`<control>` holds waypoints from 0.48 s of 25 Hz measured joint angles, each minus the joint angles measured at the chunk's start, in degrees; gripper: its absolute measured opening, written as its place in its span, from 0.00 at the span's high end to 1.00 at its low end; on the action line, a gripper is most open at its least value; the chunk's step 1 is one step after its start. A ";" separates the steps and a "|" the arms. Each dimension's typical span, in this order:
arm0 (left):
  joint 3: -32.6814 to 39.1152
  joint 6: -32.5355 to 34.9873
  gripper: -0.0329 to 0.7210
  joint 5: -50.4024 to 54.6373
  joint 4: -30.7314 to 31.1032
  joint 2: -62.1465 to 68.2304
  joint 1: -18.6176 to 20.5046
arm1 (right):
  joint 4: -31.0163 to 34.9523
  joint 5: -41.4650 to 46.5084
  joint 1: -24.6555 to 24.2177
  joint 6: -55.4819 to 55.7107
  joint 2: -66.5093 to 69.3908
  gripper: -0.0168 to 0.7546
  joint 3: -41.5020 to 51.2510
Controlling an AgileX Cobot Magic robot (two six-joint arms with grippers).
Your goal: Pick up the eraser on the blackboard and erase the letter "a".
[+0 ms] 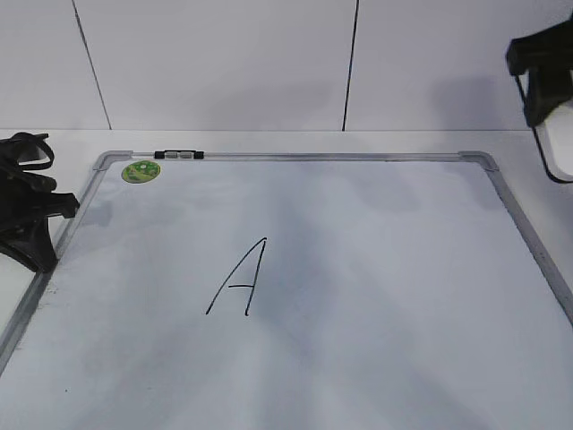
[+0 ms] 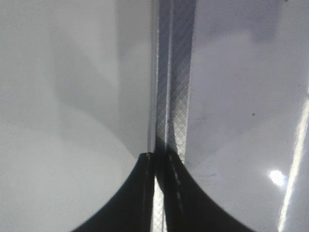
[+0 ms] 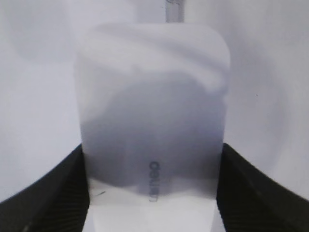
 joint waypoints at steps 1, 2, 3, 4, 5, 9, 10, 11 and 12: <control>0.00 0.00 0.94 0.00 0.00 0.00 0.00 | -0.02 0.12 -0.84 0.11 -0.84 0.25 1.15; 0.00 0.00 0.94 0.00 0.00 0.00 0.00 | -0.02 0.22 -1.80 0.11 -1.46 0.25 2.43; 0.00 0.00 0.94 0.00 0.00 0.00 0.00 | -0.02 0.22 -2.69 0.11 -1.78 0.25 3.50; 0.00 0.00 0.94 0.00 0.00 0.00 0.00 | -0.02 0.22 -3.42 0.11 -1.93 0.25 4.18; 0.00 0.00 0.94 0.00 0.00 0.00 0.00 | -0.02 0.33 -3.84 0.11 -2.04 0.25 4.68; 0.00 0.00 0.94 0.00 -0.13 0.00 0.00 | -0.02 0.44 -4.64 0.01 -0.66 0.25 5.20; 0.00 0.00 0.94 0.00 -0.24 0.00 0.00 | -0.02 0.44 -4.64 0.01 0.08 0.25 5.20; 0.00 0.00 0.94 0.00 -0.24 0.00 0.00 | -0.02 0.44 -4.64 -0.23 1.13 0.25 5.20; 0.00 0.10 0.94 0.00 -0.24 0.00 0.00 | 0.26 0.33 -4.64 -0.68 2.33 0.25 5.20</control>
